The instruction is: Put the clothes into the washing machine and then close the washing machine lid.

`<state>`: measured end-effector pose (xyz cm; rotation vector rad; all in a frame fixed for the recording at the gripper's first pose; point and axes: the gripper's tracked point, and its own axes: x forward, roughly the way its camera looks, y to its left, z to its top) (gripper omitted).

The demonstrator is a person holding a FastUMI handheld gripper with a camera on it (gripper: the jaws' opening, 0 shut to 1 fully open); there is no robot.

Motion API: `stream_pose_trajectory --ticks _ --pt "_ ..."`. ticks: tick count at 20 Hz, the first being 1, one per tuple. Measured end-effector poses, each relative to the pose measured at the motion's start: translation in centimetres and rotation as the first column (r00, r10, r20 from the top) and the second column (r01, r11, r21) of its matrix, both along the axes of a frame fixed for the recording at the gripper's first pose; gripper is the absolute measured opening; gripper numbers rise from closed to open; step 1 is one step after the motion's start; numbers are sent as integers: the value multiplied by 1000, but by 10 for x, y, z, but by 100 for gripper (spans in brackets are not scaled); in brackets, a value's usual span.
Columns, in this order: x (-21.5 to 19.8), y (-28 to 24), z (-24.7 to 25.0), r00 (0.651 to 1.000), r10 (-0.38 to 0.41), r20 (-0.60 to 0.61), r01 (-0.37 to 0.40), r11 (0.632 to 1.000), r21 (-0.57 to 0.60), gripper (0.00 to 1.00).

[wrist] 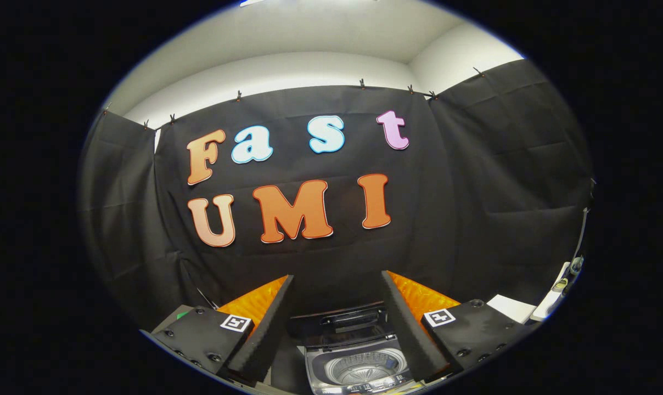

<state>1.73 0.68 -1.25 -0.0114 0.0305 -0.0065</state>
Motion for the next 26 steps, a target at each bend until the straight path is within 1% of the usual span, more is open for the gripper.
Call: stream_pose_trajectory --ticks 8,12,14,19,24,26 --pt "9 24 -14 999 19 -26 -19 1000 -8 98" --pt "17 53 -29 997 54 -52 -55 998 -13 98" --pt "20 76 -40 994 84 -72 -85 996 -22 98" --pt "23 150 -79 972 197 -131 -202 979 -23 98" --pt "14 223 -128 932 290 -219 -298 954 -3 99" --pt "6 248 -151 913 314 -260 -328 945 -12 98"
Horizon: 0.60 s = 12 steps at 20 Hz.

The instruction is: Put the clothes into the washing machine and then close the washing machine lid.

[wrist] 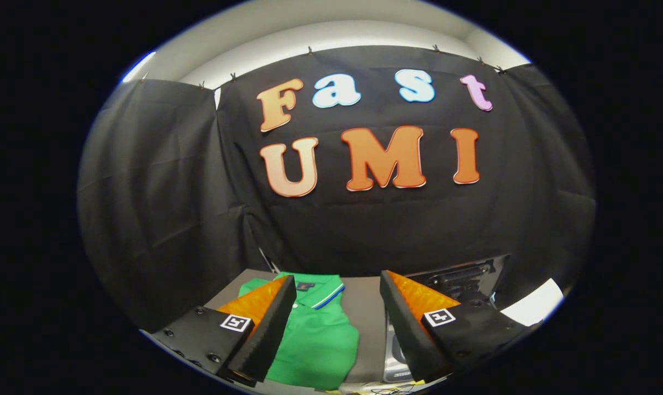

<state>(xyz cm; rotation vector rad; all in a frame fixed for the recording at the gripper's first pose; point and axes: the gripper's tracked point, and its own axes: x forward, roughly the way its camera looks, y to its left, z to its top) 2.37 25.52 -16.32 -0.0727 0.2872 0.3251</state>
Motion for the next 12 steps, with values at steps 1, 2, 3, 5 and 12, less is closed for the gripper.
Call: stream_pose_trajectory --ticks 1,2,3,5,12 --pt "-5 11 -12 1000 15 -20 -15 1000 -16 98" --pt "-7 24 -25 998 38 -40 -39 999 -27 99" --pt "-11 37 -37 997 55 -62 -58 998 -36 99" --pt "-21 55 -62 991 83 -108 -88 995 -49 99" --pt "-27 76 -120 975 84 -204 -110 987 -117 99"
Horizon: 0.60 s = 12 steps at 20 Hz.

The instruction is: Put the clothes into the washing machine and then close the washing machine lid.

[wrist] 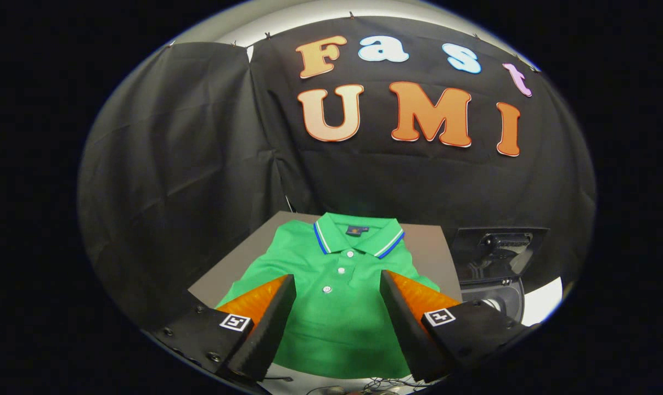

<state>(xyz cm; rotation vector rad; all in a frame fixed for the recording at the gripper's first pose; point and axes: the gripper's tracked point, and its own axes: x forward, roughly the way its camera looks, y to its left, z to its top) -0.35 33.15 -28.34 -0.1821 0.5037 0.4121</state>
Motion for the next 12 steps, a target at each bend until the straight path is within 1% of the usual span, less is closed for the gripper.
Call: stream_pose_trajectory --ticks 4,8,10,12 --pt "0 0 -28 998 -26 -59 24 999 -29 99" --pt "5 0 -39 996 -34 -84 29 998 -58 99" --pt "6 -2 -45 995 -38 -96 30 996 -80 98" --pt "7 -3 -46 996 -42 -85 33 994 -105 93"
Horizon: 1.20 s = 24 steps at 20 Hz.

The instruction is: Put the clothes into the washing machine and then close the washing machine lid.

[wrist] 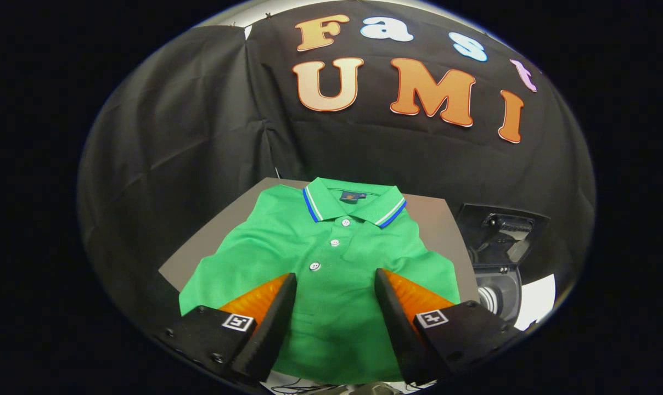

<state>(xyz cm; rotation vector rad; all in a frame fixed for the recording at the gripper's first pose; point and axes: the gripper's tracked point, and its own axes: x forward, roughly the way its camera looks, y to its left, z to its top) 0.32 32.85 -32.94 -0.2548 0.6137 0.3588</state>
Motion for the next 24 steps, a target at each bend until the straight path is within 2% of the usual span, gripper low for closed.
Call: stream_pose_trajectory --ticks 3,4,6,10,11,12,13,14,16,17,18,20,24 --pt "2 1 -2 1000 -3 3 3 1000 -6 81" --pt "2 -1 -2 1000 -8 -7 8 1000 0 70" --pt "3 -2 0 1000 -15 -24 16 999 34 58" --pt "4 -1 1 998 37 -43 -34 998 58 32" --pt "3 -3 2 998 42 -49 -39 997 61 32" --pt "4 -3 3 998 41 -54 -37 997 67 26" --pt "3 -4 4 997 45 -57 -41 997 69 26" --pt "6 -2 4 998 43 -54 -38 996 80 20" --pt "3 -4 6 996 70 -51 -66 996 65 19" --pt "3 -4 6 996 70 -55 -67 996 62 13" --pt "5 -5 9 997 54 -58 -50 996 79 14" --pt "4 -2 30 998 36 -52 -28 989 143 8" --pt "16 -4 89 999 28 24 -32 985 169 8"
